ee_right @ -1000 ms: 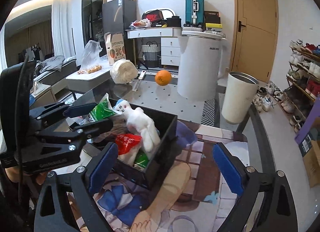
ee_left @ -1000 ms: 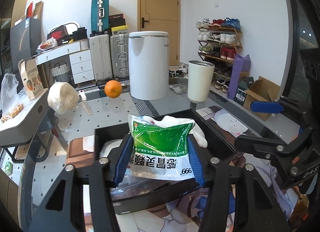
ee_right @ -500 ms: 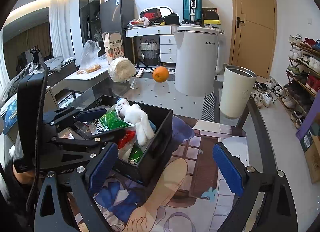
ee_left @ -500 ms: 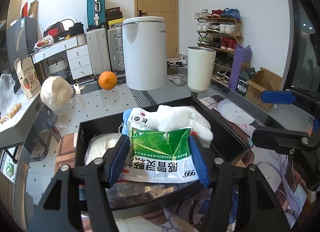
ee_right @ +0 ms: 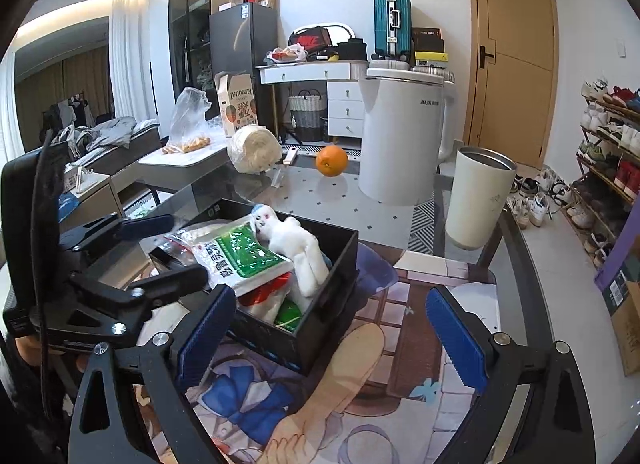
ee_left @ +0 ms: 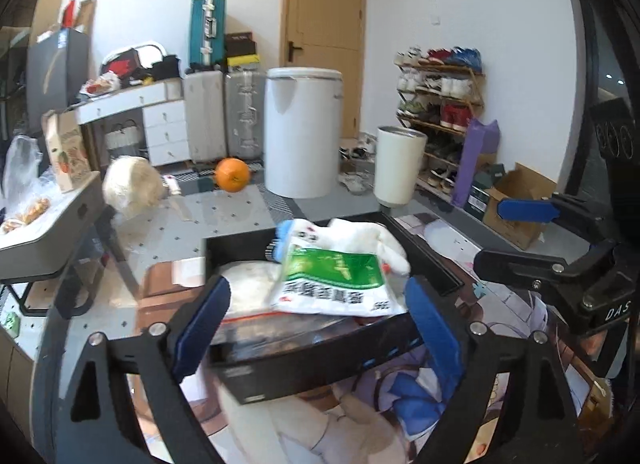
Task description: Organize soft objects
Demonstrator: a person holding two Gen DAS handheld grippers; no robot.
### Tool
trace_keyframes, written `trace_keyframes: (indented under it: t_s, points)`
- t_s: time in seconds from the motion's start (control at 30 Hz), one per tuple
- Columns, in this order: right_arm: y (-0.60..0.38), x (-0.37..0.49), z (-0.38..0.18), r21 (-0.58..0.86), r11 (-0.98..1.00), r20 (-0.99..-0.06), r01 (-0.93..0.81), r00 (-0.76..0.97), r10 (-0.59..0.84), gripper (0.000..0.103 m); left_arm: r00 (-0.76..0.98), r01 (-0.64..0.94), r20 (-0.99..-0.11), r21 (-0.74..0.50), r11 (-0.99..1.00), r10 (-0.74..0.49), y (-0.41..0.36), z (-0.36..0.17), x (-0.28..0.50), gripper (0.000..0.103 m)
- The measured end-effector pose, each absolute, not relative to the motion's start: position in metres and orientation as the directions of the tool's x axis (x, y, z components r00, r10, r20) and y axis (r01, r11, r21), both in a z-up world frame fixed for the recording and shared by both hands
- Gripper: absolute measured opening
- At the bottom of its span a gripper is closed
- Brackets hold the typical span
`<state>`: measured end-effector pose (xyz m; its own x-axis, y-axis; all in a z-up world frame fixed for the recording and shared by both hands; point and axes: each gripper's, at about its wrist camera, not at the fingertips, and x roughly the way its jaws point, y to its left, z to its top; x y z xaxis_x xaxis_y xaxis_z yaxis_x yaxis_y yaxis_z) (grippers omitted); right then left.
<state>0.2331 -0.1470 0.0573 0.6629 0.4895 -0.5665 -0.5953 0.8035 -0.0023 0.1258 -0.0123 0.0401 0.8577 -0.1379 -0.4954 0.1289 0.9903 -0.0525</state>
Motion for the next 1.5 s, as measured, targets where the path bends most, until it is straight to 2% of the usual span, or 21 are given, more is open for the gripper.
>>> trace_keyframes:
  t_s: [0.07,0.17,0.43,0.7,0.8,1.5]
  points:
    - [-0.145,0.229,0.057,-0.003,0.799,-0.557,-0.601,0.665,0.498,0.098,0.869,0.113,-0.479,-0.055,0.992,-0.126,-0.007,0.042,0.118,0.100]
    - [-0.137,0.223,0.054,-0.011,0.787,-0.545,-0.617,0.663,0.513,0.100,0.883,0.083,-0.458,-0.067,0.994,-0.105,0.003,0.043,0.108,0.103]
    - [-0.123,0.210,0.045,-0.006,0.755,-0.486,-0.656,0.661,0.571,0.102,0.892,0.006,-0.451,-0.045,0.999,-0.026,0.018,0.033,0.096,0.103]
    - [-0.116,0.206,0.027,0.007,0.757,-0.469,-0.654,0.666,0.580,0.102,0.899,-0.065,-0.435,-0.041,0.997,0.040,0.025,0.025,0.089,0.103]
    - [-0.118,0.205,0.025,-0.002,0.763,-0.457,-0.647,0.679,0.575,0.102,0.910,-0.066,-0.411,-0.018,0.998,0.053,0.024,0.027,0.086,0.103]
    - [-0.126,0.199,0.028,0.001,0.782,-0.407,-0.624,0.714,0.570,0.103,0.918,-0.084,-0.390,-0.017,0.996,0.071,0.023,0.029,0.081,0.103]
